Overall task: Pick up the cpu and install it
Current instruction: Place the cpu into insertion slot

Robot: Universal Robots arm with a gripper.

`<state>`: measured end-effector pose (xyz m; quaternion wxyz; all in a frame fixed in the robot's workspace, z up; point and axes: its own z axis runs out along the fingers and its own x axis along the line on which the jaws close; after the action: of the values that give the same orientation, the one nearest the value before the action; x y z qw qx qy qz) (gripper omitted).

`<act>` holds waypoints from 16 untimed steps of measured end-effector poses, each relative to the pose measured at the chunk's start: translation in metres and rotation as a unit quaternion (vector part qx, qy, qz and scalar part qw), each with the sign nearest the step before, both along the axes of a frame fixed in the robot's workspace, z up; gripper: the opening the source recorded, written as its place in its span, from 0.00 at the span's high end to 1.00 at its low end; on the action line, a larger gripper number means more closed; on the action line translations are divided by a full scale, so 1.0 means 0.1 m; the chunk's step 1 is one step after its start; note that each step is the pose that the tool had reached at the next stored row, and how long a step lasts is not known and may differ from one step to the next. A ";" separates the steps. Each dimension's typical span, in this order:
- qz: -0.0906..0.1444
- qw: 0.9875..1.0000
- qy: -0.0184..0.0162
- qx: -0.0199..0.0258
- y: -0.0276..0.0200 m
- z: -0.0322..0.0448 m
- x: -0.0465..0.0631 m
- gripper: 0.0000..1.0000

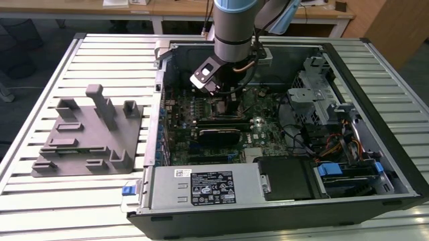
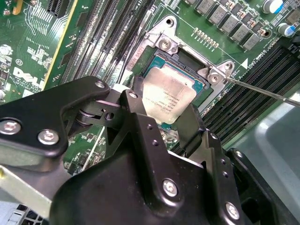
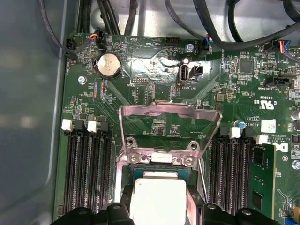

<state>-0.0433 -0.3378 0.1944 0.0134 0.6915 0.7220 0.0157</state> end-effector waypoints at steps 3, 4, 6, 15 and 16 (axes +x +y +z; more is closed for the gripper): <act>0.000 1.000 0.000 0.000 0.000 -0.001 0.00 0.47; 0.000 1.000 0.000 0.000 0.000 -0.001 0.00 0.47; 0.000 1.000 0.000 0.000 0.000 -0.001 0.00 0.47; 0.000 1.000 0.000 0.001 0.000 0.004 0.00 0.40; 0.000 1.000 0.000 0.001 0.000 0.006 0.00 0.40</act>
<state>-0.0434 -0.3377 0.1950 0.0127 0.6915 0.7220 0.0166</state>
